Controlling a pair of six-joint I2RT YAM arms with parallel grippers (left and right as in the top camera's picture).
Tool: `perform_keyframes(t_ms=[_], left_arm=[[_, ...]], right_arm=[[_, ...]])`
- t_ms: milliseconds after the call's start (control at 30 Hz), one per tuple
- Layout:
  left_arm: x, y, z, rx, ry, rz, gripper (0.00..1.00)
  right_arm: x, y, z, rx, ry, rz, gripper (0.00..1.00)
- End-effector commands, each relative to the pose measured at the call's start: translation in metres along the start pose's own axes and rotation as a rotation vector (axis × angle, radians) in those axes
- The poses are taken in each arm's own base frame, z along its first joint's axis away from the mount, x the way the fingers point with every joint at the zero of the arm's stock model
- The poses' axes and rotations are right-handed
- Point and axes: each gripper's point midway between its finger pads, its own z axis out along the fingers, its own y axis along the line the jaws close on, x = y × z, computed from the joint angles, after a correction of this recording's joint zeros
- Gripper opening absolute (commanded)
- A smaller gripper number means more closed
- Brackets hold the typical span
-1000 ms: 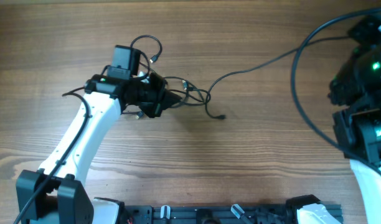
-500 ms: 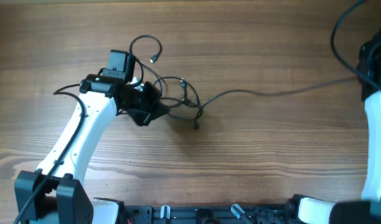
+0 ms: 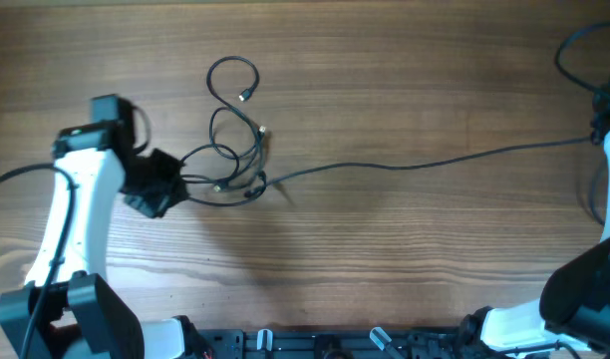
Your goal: Untangle cables
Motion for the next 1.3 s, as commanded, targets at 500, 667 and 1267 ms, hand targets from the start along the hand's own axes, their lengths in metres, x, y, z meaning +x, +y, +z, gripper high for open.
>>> perform_keyframes(t_ms=[500, 667, 1267], left_arm=[[-0.003, -0.008, -0.002, 0.062, 0.018, 0.052, 0.04], [0.020, -0.036, 0.005, 0.101, 0.029, 0.176, 0.04], [0.061, -0.085, 0.017, 0.170, -0.003, 0.383, 0.06]], right_arm=[[0.061, 0.065, 0.016, -0.467, 0.354, 0.137, 0.13], [0.085, 0.075, 0.000, -0.552, 0.480, 0.124, 0.22], [0.169, 0.168, -0.151, -1.209, 0.717, -0.346, 0.80]])
